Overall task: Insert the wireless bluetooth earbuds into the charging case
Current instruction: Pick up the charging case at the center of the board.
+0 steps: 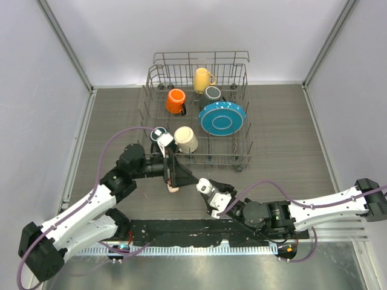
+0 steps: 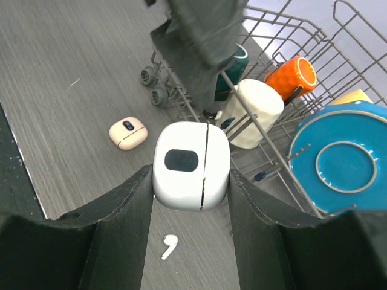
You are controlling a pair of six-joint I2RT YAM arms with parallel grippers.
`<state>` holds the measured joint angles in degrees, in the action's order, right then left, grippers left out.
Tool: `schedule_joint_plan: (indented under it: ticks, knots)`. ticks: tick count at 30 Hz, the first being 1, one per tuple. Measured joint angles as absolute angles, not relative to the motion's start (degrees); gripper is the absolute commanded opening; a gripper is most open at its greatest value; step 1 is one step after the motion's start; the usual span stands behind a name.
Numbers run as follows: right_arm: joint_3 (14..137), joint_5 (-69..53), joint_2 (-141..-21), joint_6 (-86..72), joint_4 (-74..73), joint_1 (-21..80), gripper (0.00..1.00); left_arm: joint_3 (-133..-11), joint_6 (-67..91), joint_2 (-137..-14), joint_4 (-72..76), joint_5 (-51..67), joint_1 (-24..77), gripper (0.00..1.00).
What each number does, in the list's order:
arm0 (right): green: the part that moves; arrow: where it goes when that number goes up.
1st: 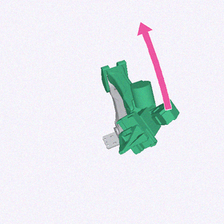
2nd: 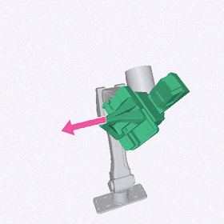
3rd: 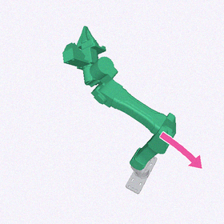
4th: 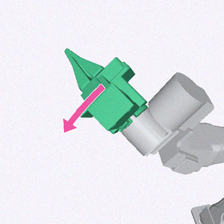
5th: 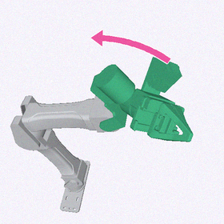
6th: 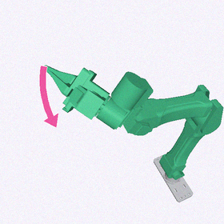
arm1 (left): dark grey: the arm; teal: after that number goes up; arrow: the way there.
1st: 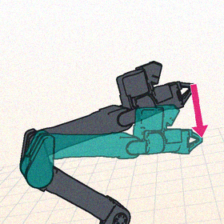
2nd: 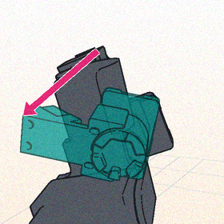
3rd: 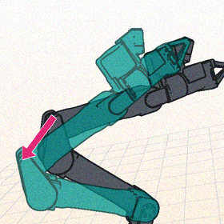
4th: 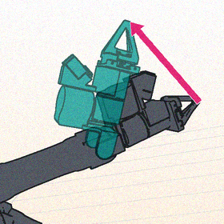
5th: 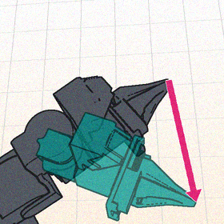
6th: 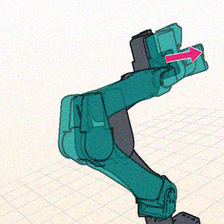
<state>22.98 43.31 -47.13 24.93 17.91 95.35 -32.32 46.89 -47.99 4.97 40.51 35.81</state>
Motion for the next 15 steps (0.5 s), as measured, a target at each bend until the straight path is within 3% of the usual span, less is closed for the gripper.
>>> schedule_joint_plan:
  ticks: [5, 12, 15]
  knots:
    - [24.1, 41.0, -44.8, 24.9, 17.6, 93.6, 0.01, -33.7, 43.3, -51.7, 6.2, 39.8, 42.3, 0.92]
    - [26.9, 37.3, -43.1, 23.5, 15.9, 92.9, 0.01, -33.7, 40.2, -52.8, 7.8, 39.7, 42.4, 0.85]
    - [27.1, 36.2, -43.2, 23.0, 15.2, 92.9, 0.01, -33.7, 39.9, -52.8, 8.9, 39.7, 42.6, 0.78]
